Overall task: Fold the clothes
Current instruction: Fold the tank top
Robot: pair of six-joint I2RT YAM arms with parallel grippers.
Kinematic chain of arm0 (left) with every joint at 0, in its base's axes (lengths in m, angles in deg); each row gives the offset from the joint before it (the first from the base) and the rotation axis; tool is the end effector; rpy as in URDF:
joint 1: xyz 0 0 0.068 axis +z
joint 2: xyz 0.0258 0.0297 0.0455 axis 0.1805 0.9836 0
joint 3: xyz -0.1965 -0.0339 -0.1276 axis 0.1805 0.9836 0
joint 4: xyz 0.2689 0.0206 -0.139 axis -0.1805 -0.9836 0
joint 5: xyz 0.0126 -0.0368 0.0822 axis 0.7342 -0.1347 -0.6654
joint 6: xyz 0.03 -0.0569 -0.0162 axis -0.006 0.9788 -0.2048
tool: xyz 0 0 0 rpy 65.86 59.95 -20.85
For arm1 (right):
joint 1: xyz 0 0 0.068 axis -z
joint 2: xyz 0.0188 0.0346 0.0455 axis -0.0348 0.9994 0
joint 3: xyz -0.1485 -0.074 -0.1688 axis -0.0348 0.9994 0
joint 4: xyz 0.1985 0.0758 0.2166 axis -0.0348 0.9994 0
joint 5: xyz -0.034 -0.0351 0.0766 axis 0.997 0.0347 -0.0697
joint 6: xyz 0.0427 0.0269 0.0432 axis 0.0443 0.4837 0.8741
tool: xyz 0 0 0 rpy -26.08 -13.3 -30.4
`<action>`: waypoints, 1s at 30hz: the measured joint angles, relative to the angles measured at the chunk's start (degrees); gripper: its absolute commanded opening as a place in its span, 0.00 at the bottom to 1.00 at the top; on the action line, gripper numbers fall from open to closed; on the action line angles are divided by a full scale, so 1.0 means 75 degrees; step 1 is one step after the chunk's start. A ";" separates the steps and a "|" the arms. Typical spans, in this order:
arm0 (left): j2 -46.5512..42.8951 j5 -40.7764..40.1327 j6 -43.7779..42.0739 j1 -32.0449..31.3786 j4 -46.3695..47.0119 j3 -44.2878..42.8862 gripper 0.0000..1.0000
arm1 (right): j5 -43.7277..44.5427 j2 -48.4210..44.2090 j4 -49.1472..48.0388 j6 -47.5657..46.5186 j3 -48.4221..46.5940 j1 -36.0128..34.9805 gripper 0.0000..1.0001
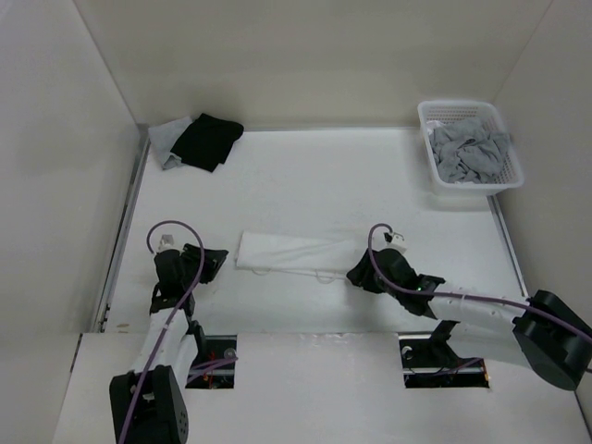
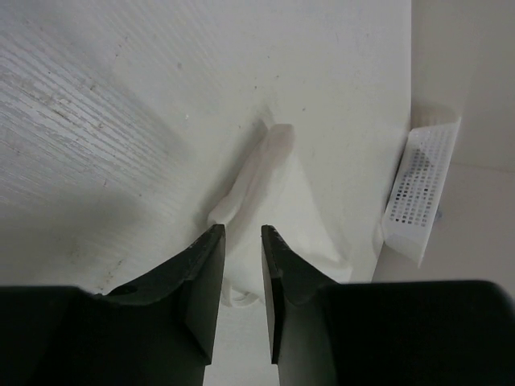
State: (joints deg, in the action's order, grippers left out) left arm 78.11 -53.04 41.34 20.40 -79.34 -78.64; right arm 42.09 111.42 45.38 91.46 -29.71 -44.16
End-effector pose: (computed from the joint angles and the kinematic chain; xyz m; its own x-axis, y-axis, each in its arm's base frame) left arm 0.2245 0.0203 0.0713 -0.3691 -0.8914 -0.2629 -0.3664 0.3995 -0.8403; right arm 0.1858 0.1761 0.0657 -0.7378 0.3819 -0.5565 0.0384 0.8470 0.5303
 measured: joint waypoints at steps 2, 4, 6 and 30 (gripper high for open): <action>-0.0012 -0.0038 -0.0070 -0.0047 -0.0023 -0.0032 0.21 | -0.0015 -0.0090 0.0017 -0.0006 0.0000 0.0000 0.57; -0.0006 -0.0192 -0.0137 -0.0318 -0.0093 -0.0181 0.21 | -0.0029 -0.0294 -0.0015 -0.0015 0.0000 0.0055 0.60; 0.0029 -0.0455 -0.0219 -0.0912 -0.0140 -0.0487 0.21 | -0.0093 -0.0434 -0.0152 -0.0029 0.0000 0.0181 0.57; 0.5490 -0.2454 -0.0527 -0.4450 0.2661 -0.2565 0.21 | -0.0761 -0.0058 0.0201 -0.0032 -0.0341 0.0991 0.25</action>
State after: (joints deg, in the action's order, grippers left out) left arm 119.29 -71.44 37.39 -12.98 -59.39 -97.88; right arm 36.38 110.98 46.89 91.22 -32.27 -36.73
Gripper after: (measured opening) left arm 0.218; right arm 0.250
